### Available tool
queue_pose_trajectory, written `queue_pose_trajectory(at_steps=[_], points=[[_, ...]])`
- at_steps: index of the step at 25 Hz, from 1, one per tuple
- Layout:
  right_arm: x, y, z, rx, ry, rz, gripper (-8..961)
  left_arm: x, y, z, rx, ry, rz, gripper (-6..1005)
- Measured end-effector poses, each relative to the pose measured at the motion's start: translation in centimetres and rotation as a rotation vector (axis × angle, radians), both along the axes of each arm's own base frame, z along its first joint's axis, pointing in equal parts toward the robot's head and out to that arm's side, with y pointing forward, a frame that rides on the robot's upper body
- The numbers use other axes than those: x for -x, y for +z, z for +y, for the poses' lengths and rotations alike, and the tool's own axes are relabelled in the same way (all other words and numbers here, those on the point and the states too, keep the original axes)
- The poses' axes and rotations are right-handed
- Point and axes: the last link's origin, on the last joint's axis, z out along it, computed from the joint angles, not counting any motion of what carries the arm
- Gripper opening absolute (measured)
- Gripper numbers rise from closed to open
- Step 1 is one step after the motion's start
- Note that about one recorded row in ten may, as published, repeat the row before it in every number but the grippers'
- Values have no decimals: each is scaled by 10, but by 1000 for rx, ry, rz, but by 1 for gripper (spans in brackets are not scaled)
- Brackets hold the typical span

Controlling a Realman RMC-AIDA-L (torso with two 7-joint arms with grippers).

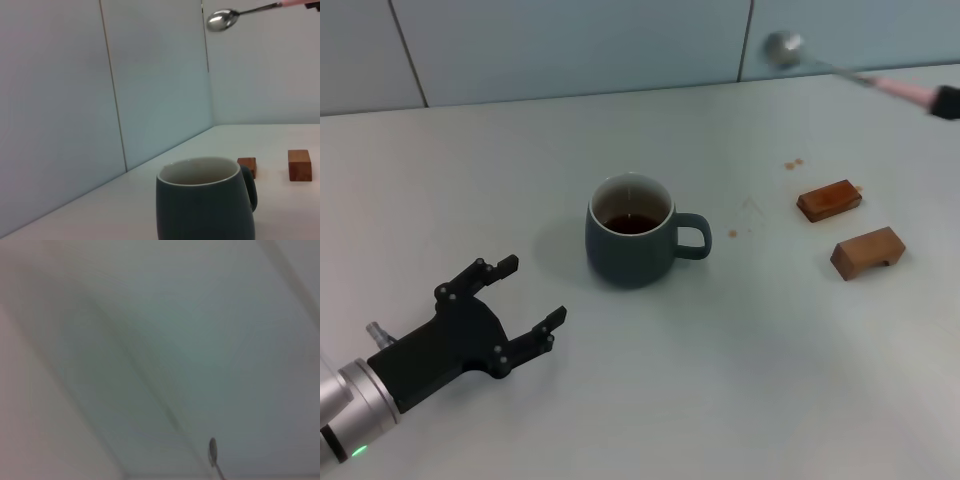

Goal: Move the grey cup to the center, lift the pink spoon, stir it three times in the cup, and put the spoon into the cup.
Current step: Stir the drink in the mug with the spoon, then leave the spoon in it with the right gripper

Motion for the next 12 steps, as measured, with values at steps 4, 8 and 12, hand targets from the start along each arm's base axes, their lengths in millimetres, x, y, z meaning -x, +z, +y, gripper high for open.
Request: queue_pose_trajectory(at_steps=[4,8,12], points=[[35,-1,22,42,48,-223,118,0,0,0,0,2,-2,837],[74,-3,44,87,85,-417,118,0,0,0,1,3,-4,835],[98,-8,53,143,101,-519,118,-1,0,1,1,3,-5,835]])
